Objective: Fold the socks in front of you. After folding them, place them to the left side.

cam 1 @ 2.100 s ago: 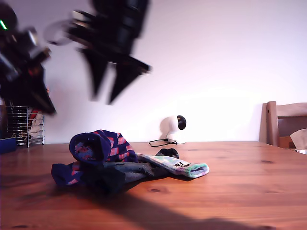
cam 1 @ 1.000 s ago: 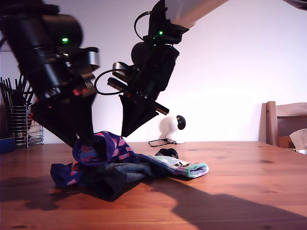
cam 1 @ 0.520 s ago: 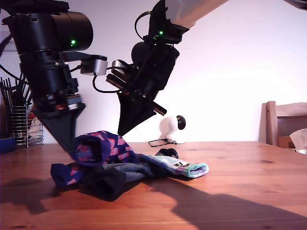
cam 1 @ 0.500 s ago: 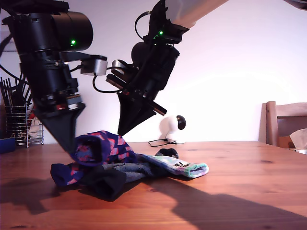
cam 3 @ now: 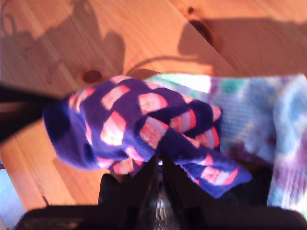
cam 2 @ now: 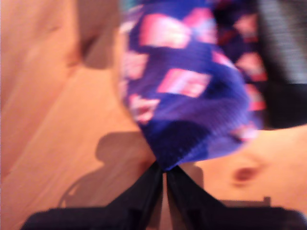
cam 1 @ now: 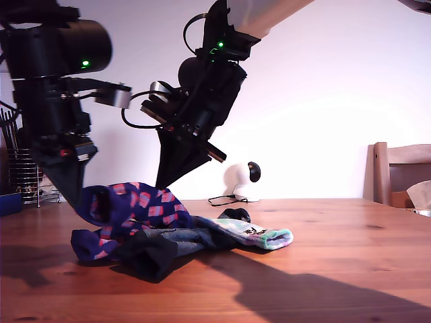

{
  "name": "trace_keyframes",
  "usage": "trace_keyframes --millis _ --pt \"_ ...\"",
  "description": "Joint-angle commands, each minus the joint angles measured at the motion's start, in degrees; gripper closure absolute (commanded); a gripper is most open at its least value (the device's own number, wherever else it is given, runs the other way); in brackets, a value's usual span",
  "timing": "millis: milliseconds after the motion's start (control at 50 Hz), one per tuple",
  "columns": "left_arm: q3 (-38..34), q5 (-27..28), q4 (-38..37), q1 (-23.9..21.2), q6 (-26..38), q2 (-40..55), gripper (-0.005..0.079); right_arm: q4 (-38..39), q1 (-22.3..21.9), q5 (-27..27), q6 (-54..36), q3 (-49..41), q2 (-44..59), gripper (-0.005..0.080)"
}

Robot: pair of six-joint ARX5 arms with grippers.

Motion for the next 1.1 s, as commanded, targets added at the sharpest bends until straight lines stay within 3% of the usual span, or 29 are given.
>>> trace_keyframes --millis 0,560,700,900,1080 --pt "-0.42 0.13 -0.57 0.7 0.48 -0.9 0.0763 0.57 0.26 -0.17 -0.39 -0.59 -0.46 0.0764" --pt "-0.42 1.36 0.26 5.75 3.34 -0.9 0.0763 0.2 0.28 0.04 -1.92 -0.61 0.94 0.0764" --pt "-0.42 1.57 1.01 5.75 10.16 -0.9 0.0763 0.31 0.48 0.02 -1.86 -0.61 1.18 0.0764" --pt "-0.42 10.19 -2.91 5.42 14.53 -0.9 0.0763 1.31 1.09 -0.42 -1.84 -0.61 1.25 0.0764" --pt "-0.42 12.46 -2.93 5.05 15.54 -0.9 0.0763 2.16 1.42 -0.42 -1.86 -0.61 2.62 0.0764"
